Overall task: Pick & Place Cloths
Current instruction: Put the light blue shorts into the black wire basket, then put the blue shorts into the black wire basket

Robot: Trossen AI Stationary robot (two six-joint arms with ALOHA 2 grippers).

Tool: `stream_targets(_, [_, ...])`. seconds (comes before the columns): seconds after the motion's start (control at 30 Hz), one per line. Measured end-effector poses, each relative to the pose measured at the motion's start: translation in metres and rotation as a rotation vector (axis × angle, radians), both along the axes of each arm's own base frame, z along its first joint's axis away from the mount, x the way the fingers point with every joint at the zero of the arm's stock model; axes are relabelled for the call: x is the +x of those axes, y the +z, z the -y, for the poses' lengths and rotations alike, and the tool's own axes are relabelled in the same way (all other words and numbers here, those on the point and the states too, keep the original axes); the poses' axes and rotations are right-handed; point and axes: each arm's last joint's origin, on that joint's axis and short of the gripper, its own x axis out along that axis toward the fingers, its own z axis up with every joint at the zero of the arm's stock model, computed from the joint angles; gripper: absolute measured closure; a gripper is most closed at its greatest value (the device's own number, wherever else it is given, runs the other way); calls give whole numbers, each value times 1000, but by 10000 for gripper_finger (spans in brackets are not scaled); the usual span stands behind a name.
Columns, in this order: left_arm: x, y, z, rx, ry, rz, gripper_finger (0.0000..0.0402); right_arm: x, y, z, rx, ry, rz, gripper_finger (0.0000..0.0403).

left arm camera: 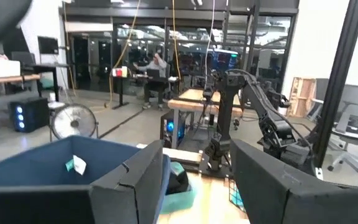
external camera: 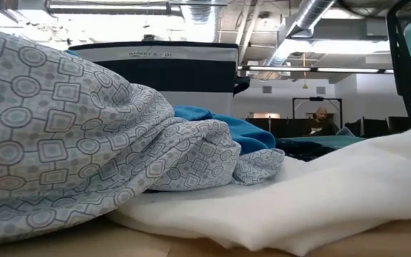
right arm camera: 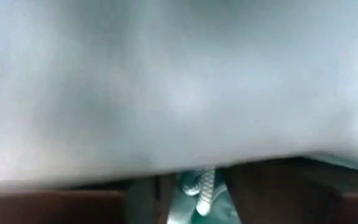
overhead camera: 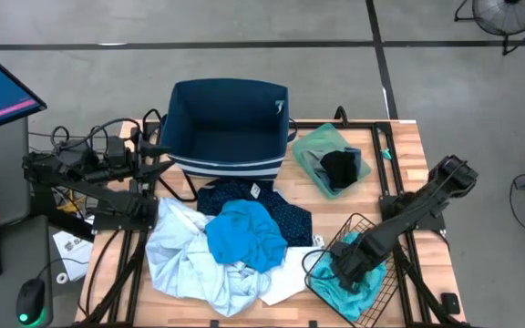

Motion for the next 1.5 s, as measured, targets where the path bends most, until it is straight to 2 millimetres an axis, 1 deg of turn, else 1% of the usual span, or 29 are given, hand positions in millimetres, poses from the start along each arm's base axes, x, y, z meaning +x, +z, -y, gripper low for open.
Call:
stream_targets(0.13, [0,3,0,3,2,25,216,-7,25,7,59,-48,51,237])
stream_targets(0.27, [0,3,0,2,2,28,197,-14,50,15,145,-123,111,207])
stream_targets(0.47, [2,3,1,-4,-7,30,167,-28,85,27,299,-226,189,196])
stream_targets(0.53, [7,2,3,2,-39,16,161,-32,97,30,360,-257,230,198])
stream_targets(0.6, [15,0,6,12,-67,-12,159,-35,109,32,439,-284,285,203])
stream_targets(0.7, [34,-6,12,31,-101,-78,159,-34,127,35,550,-322,413,211])
stream_targets(0.8, [55,-13,20,29,-140,-155,160,-30,144,38,637,-357,583,220])
stream_targets(0.9, [78,-20,28,23,-195,-232,159,-22,161,42,690,-366,802,227])
stream_targets(1.03, [107,-34,41,35,-292,-368,160,-11,183,50,695,-328,1114,235])
stream_targets(1.13, [121,-49,51,42,-335,-501,160,-5,193,58,659,-284,1281,240])
stream_targets(1.2, [127,-61,57,14,-368,-581,159,-3,197,62,620,-251,1365,243])
stream_targets(1.33, [136,-76,73,-60,-455,-671,159,2,196,71,499,-193,1424,249])
stream_targets(1.5, [143,-94,95,-35,-531,-763,156,6,187,80,352,-128,1404,250])
